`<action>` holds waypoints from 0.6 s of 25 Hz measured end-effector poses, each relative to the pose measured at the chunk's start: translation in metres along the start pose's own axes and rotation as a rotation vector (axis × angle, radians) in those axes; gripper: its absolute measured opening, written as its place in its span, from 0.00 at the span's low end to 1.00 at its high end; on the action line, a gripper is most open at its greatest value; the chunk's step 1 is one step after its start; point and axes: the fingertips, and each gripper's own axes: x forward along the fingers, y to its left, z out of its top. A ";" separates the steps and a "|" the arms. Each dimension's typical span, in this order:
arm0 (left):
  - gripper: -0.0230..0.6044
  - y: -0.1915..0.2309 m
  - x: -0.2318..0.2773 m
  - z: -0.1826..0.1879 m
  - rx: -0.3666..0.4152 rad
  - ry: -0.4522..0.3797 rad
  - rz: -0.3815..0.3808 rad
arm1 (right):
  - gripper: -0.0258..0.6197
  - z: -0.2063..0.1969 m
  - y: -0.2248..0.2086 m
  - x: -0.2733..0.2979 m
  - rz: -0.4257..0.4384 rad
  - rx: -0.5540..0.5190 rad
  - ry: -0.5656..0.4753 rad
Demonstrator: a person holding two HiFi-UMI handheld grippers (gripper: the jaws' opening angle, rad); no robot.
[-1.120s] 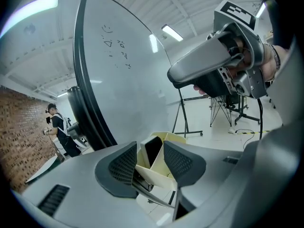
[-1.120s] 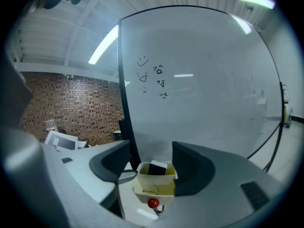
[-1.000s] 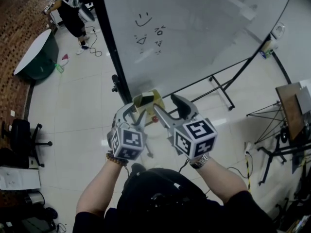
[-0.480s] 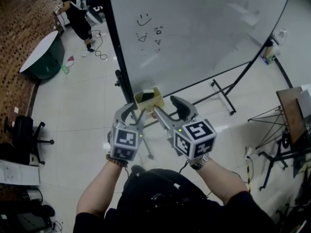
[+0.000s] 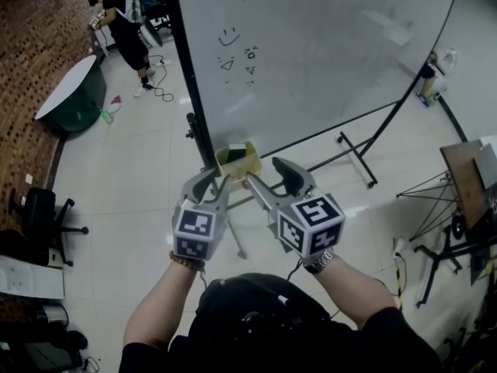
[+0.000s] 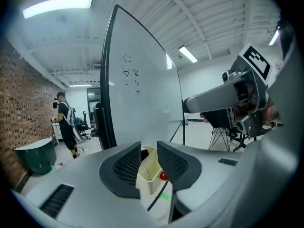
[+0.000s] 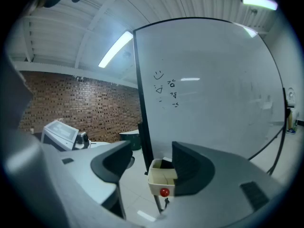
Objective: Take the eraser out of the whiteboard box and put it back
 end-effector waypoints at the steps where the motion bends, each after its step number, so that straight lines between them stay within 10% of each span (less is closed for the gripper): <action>1: 0.18 0.001 -0.001 0.000 -0.004 -0.006 0.000 | 0.49 0.000 0.002 0.000 0.000 0.002 -0.002; 15: 0.13 0.005 -0.035 0.000 -0.020 -0.029 -0.041 | 0.49 -0.003 0.034 -0.013 -0.046 0.003 -0.008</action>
